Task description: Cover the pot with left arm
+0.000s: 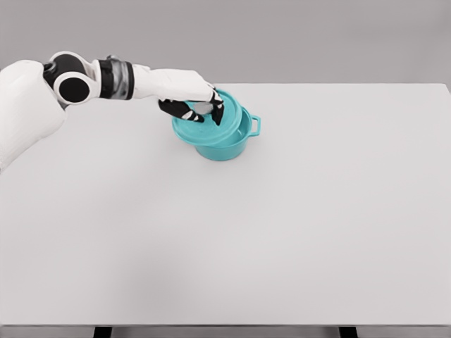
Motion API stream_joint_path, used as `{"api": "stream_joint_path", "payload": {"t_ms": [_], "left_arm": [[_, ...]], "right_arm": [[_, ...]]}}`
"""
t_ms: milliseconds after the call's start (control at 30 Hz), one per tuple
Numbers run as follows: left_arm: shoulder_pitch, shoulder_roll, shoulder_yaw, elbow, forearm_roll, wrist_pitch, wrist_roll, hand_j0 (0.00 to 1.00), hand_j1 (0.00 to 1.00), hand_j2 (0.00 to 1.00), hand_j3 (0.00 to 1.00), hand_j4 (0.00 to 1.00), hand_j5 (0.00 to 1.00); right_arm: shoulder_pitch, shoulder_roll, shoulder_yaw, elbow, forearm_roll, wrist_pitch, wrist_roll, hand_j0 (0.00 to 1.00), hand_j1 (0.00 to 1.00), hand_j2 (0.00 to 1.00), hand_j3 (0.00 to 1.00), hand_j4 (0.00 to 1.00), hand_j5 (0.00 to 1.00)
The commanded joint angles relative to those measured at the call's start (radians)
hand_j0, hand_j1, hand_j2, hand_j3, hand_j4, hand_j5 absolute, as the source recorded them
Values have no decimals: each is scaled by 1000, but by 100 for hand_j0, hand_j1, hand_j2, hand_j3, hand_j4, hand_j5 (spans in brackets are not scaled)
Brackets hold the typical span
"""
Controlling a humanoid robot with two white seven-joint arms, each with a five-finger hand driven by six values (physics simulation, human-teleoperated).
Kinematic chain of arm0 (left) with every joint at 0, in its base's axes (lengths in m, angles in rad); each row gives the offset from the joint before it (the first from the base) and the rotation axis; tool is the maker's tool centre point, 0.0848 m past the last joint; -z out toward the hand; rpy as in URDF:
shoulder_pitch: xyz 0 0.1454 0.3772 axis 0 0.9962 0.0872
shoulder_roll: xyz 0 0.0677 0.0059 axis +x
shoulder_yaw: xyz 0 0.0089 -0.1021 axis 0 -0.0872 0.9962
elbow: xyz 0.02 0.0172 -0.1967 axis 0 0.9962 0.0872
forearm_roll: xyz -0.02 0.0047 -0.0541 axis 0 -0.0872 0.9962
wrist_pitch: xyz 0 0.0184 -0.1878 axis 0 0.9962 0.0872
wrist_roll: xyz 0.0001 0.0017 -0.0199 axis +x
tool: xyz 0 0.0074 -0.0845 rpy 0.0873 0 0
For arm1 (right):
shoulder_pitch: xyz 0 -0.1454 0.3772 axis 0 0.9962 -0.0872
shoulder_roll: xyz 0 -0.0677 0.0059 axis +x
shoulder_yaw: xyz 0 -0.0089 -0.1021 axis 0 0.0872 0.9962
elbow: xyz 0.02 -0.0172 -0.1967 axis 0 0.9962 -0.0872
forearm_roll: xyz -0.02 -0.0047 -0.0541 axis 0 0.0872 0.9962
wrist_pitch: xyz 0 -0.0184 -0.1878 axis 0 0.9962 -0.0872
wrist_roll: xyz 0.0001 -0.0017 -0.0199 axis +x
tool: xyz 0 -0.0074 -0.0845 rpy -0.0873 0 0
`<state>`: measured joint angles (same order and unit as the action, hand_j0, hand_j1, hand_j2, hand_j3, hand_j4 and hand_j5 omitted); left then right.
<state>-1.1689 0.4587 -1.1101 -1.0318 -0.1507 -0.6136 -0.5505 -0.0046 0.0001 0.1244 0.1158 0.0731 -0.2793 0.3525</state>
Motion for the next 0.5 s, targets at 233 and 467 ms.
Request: {"api": "stream_joint_path", "payload": {"t_ms": [233, 467], "left_arm": [[-15, -69, -2, 82, -1, 3, -15, 49, 49, 49, 49, 49, 49], [-20, -98, -2, 116, -1, 3, -17, 51, 51, 51, 51, 51, 51]], "right_arm": [[0, 0, 0, 1, 1, 0, 0, 100, 100, 100, 100, 100, 100], [0, 0, 0, -1, 1, -1, 0, 100, 100, 100, 100, 100, 100]]}}
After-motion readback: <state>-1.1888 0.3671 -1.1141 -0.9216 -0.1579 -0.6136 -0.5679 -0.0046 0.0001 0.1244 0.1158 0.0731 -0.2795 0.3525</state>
